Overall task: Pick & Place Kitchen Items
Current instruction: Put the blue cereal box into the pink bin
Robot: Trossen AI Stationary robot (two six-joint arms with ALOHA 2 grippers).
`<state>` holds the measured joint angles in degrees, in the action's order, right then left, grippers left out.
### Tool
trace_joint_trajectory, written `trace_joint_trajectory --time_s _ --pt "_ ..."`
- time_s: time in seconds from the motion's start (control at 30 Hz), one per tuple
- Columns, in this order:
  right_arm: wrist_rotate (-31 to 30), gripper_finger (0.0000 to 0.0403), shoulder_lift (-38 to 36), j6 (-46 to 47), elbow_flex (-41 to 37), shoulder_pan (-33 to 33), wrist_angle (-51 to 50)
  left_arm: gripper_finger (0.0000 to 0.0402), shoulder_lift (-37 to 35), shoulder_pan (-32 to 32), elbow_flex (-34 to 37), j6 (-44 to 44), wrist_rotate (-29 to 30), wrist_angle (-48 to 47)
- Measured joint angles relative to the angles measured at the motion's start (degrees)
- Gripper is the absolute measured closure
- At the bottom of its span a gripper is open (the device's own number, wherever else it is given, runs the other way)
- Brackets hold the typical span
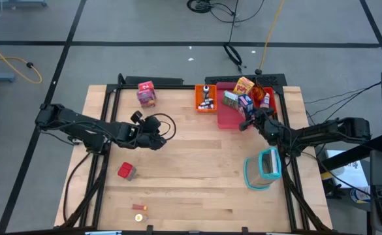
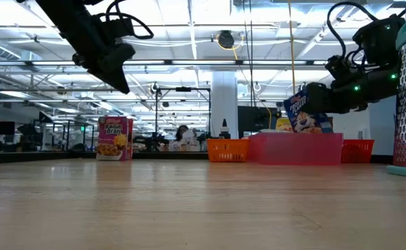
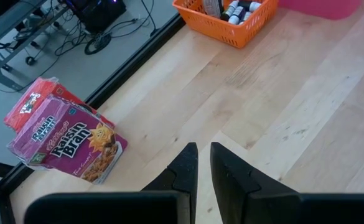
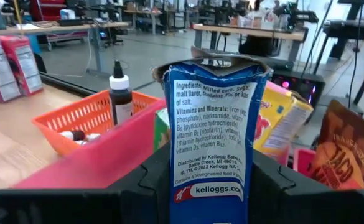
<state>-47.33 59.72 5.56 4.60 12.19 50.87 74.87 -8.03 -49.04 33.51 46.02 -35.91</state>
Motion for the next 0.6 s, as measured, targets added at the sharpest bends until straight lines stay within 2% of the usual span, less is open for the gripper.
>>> trace_joint_trajectory --time_s 0.6 --pt "-0.57 0.0273 0.98 6.2 -1.84 -0.02 0.6 0.0355 0.0 0.02 0.0 0.49 0.0 0.27"
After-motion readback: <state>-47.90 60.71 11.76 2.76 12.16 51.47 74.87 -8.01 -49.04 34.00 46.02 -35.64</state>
